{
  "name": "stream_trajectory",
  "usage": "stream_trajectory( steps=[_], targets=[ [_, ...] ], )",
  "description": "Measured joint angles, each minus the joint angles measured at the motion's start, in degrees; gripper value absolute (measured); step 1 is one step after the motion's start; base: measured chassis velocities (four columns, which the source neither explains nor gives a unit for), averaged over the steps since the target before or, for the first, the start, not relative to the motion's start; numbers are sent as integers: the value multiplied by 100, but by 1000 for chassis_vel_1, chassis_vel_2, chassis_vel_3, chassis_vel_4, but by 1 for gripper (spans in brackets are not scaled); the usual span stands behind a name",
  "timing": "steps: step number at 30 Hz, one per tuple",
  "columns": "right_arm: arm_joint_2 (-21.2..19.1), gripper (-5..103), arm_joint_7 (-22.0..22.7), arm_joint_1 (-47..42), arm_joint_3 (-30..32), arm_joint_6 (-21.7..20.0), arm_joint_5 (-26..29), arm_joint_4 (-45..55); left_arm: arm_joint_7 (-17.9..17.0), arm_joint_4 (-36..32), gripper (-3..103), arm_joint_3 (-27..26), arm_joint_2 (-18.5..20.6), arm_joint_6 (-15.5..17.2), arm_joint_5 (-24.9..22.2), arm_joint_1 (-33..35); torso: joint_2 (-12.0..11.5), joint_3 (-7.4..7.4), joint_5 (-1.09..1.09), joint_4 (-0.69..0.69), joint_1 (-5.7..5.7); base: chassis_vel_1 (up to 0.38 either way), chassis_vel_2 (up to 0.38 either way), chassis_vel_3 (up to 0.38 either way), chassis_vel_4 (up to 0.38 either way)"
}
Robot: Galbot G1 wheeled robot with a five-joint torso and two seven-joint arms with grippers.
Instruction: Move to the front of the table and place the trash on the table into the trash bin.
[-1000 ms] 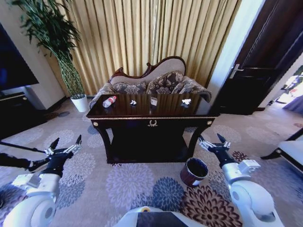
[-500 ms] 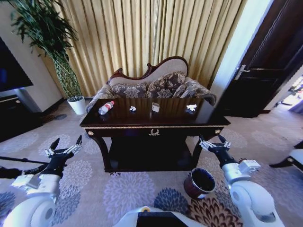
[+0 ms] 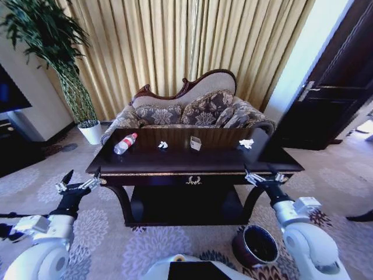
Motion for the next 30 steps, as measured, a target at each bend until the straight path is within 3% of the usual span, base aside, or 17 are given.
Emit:
stream_trajectory(
  steps=[30],
  targets=[
    [101,100,23,-33,31,29,180,-9,-9,-83,100,15,-35,-30,20,62,3,-2,-1,0,-5,-2,2,1,-2]
  ],
)
